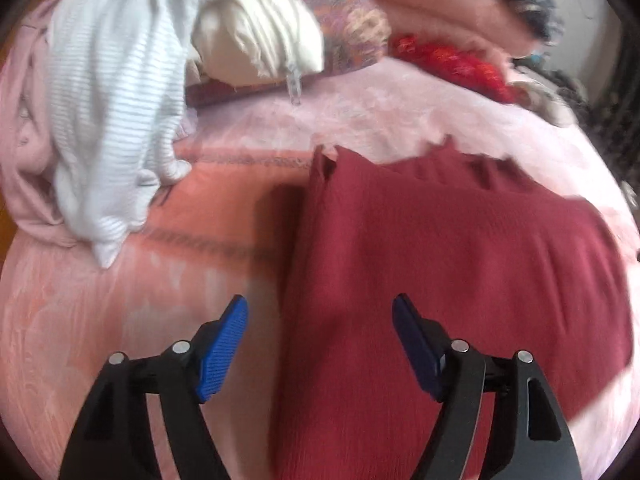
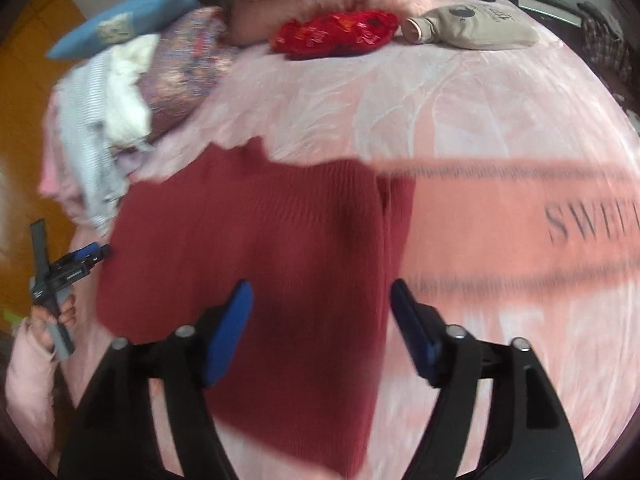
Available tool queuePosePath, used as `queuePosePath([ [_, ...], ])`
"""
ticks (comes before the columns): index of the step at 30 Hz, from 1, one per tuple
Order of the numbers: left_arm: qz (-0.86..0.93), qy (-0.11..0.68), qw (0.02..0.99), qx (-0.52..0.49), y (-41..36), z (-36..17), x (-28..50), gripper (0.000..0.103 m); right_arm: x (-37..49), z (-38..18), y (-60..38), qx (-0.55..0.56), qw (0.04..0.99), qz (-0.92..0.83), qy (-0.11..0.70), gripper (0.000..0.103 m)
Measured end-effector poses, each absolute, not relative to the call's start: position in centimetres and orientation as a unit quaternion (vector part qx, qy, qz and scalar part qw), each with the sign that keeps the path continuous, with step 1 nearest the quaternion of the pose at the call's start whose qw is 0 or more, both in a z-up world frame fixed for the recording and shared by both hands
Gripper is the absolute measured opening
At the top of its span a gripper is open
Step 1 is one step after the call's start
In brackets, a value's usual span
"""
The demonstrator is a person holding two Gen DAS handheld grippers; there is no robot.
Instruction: Fold small clothes
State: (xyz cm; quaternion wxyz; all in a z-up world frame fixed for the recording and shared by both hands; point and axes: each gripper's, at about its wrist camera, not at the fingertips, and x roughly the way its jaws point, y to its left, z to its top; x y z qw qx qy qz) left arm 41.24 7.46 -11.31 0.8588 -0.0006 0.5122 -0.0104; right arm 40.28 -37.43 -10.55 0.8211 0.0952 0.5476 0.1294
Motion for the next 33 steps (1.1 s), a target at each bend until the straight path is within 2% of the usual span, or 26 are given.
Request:
queuePosePath([
  [4, -0.029, 0.532, 0.846, -0.029, 6.5, -13.4, 44.2, 0.074, 44.2, -13.5, -35.4, 0.071, 0.814, 0.099, 0.567, 0.075],
  [5, -0.03, 0.527, 0.849, -0.023, 6.0, -13.7, 44.6, 0.074, 44.6, -14.0, -35.2, 0.067, 0.813, 0.095, 0.571, 0.071],
  [6, -0.032, 0.524, 0.851, -0.017, 5.8, -13.9, 44.8, 0.074, 45.0, -14.3, -34.8, 0.064, 0.812, 0.093, 0.572, 0.057],
  [7, -0.031, 0.52, 0.854, -0.013, 5.6, -13.9, 45.0, 0.067, 45.2, -14.6, -34.6, 0.06, 0.814, 0.091, 0.57, 0.048],
  [8, -0.03, 0.517, 0.855, -0.013, 5.4, -14.0, 45.3, 0.061, 45.4, -14.5, -34.5, 0.058, 0.818, 0.088, 0.566, 0.035],
  [9, -0.03, 0.518, 0.855, -0.014, 5.2, -14.0, 45.6, 0.049, 45.4, -14.2, -34.7, 0.066, 0.821, 0.094, 0.559, 0.01],
  [10, -0.028, 0.516, 0.856, -0.021, 5.2, -14.0, 45.8, 0.037, 45.5, -13.8, -35.0, 0.079, 0.823, 0.098, 0.554, 0.007],
  [11, -0.027, 0.515, 0.857, -0.024, 5.3, -13.9, 46.1, 0.031, 45.4, -13.5, -35.4, 0.086, 0.826, 0.096, 0.549, 0.006],
  [13, -0.016, 0.511, 0.859, -0.024, 5.6, -13.6, 46.2, 0.014, 45.3, -13.0, -35.9, 0.093, 0.831, 0.09, 0.542, 0.005],
  [17, -0.012, 0.512, 0.858, -0.031, 6.3, -14.0, 46.4, 0.014, 45.4, -14.3, -37.8, 0.13, 0.823, 0.07, 0.548, 0.005],
  [22, -0.004, 0.501, 0.865, 0.002, 5.4, -14.7, 46.2, 0.014, 45.6, -16.0, -37.5, 0.128, 0.823, 0.06, 0.55, 0.005],
  [28, -0.002, 0.496, 0.868, -0.012, 5.8, -14.8, 46.0, 0.017, 45.6, -16.1, -37.1, 0.122, 0.826, 0.05, 0.548, 0.006],
  [31, 0.001, 0.492, 0.871, -0.011, 5.8, -14.5, 45.6, 0.022, 45.3, -15.5, -37.1, 0.13, 0.828, 0.051, 0.543, 0.015],
  [32, 0.004, 0.49, 0.871, -0.014, 5.9, -14.2, 45.4, 0.027, 44.8, -14.9, -37.1, 0.131, 0.829, 0.05, 0.541, 0.026],
  [33, 0.005, 0.491, 0.871, -0.019, 6.0, -13.9, 45.1, 0.031, 44.4, -14.2, -37.1, 0.127, 0.831, 0.049, 0.539, 0.029],
])
